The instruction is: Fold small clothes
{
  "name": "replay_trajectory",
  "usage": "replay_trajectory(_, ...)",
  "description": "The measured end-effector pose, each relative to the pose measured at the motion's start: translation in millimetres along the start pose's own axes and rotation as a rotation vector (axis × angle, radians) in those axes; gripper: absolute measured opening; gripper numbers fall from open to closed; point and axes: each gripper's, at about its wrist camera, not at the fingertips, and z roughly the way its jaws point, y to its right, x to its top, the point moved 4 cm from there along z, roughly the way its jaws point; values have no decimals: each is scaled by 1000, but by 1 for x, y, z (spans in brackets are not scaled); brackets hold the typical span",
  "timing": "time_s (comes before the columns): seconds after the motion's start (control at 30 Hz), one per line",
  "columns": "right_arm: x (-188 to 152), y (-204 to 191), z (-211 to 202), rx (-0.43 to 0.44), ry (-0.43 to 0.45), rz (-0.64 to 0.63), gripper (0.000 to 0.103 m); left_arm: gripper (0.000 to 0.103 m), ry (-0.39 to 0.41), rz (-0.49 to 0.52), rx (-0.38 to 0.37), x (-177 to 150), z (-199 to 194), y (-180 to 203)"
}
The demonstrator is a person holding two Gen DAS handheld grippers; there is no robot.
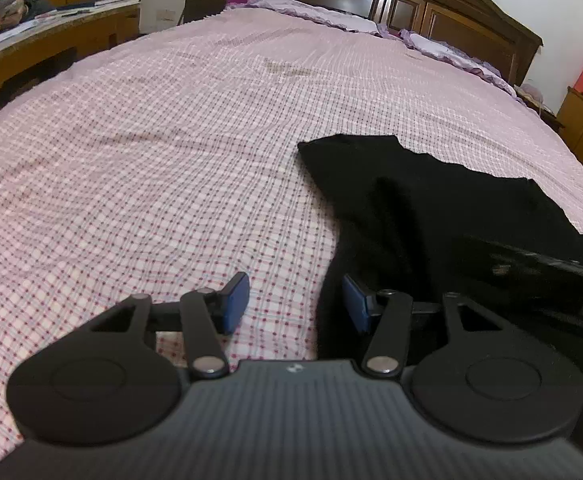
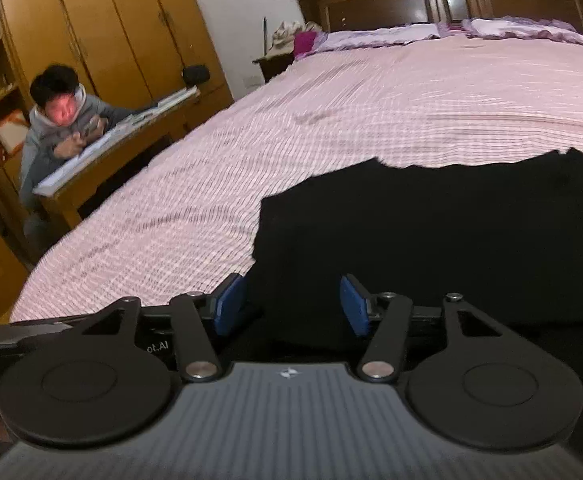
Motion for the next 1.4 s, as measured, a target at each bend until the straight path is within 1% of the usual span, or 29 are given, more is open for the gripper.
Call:
replay_trajectory(0.13,1,-10,19,-27,0,-36,63,53,-3,14,-4,-4,3,0)
replay_trajectory(0.23,2,-4,33,-35,-15,0,62,53,-2,19,-8,-5,5,0)
replay_trajectory(0.3,2,1,42,-67,-24,8,59,53,-2,18,-12,-6,6,-1)
replay_trajectory(0.33,2,4,45,-84,-24,-1,47,53,-2,18,-13,-6,6,-1)
replay_trajectory(0.37,2,5,47,-101,-20,-13,37,53,-1,21,-13,-7,6,-1)
replay_trajectory(0.4,2,8,48,-115,-18,-19,22,53,0,27,-13,-8,6,-1)
replay_trajectory(0.43,3,11,47,-110,-16,-11,7,53,1,30,-14,-8,6,-1)
replay_trajectory(0.47,5,14,45,-98,-12,10,6,53,2,31,-14,-8,5,0)
replay_trajectory(0.6,18,25,22,-84,54,41,3,53,3,23,-4,-6,3,0)
replay_trajectory(0.73,36,44,-9,-74,93,84,3,53,7,26,7,-6,-1,5)
replay_trajectory(0.83,49,68,-35,-97,132,105,3,53,9,18,-1,-6,-4,8)
replay_trajectory(0.97,57,107,-65,-160,183,140,3,53,26,-7,-33,-4,-10,14)
replay_trajectory(1.07,52,140,-82,-205,203,196,3,53,44,-16,-53,-3,-15,21)
replay_trajectory(1.23,29,192,-96,-277,200,287,3,53,54,-1,-55,-3,-18,34)
replay_trajectory(1.4,8,232,-98,-365,170,302,4,53,49,23,-60,-6,-18,50)
